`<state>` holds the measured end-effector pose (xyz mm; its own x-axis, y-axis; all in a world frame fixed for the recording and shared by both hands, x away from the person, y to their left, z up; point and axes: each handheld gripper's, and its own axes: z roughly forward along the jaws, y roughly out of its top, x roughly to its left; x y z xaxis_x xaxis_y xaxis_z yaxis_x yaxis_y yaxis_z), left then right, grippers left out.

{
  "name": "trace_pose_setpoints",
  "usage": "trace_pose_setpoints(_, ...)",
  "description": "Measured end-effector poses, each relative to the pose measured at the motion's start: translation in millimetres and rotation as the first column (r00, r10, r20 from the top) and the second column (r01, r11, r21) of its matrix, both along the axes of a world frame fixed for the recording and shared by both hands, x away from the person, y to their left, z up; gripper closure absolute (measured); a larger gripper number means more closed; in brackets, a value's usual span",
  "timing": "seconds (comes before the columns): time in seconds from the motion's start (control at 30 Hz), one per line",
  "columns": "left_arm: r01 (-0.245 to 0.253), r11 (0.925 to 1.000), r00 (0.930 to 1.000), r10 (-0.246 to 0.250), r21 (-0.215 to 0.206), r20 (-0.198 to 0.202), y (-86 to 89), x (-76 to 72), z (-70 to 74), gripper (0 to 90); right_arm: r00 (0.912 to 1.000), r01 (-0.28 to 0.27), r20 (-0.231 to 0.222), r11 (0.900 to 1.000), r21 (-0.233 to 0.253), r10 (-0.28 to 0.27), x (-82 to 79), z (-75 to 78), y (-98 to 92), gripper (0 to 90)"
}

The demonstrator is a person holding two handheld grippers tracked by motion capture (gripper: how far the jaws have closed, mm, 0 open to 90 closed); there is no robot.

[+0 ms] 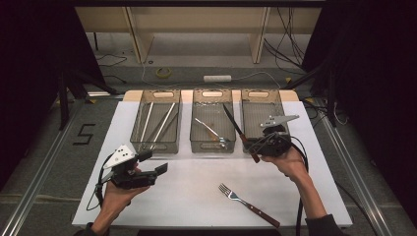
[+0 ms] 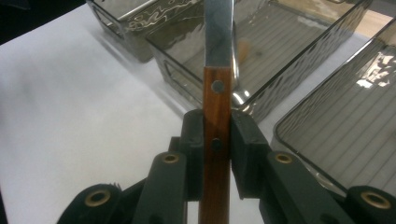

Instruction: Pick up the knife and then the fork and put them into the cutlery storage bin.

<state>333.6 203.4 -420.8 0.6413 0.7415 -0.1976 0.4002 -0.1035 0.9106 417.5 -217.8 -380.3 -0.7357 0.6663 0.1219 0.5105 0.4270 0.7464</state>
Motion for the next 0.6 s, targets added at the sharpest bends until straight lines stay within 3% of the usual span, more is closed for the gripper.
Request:
trace_pose_setpoints(0.27, 0.001, 1.0000, 1.0000, -0.001, 0.001, 0.000, -0.3, -0.1, 0.0, 20.9, 0.9997, 0.023, 0.003, 1.000, 0.002, -0.023, 9.8, 3.8, 1.7, 77.0)
trace_pose_setpoints(0.6, 0.001, 1.0000, 1.0000, -0.001, 0.001, 0.001, 0.0, -0.1, 0.1, 20.9, 0.9960, 0.090, 0.005, 0.996, -0.004, -0.090, 27.7, 9.3, -2.0, 77.0)
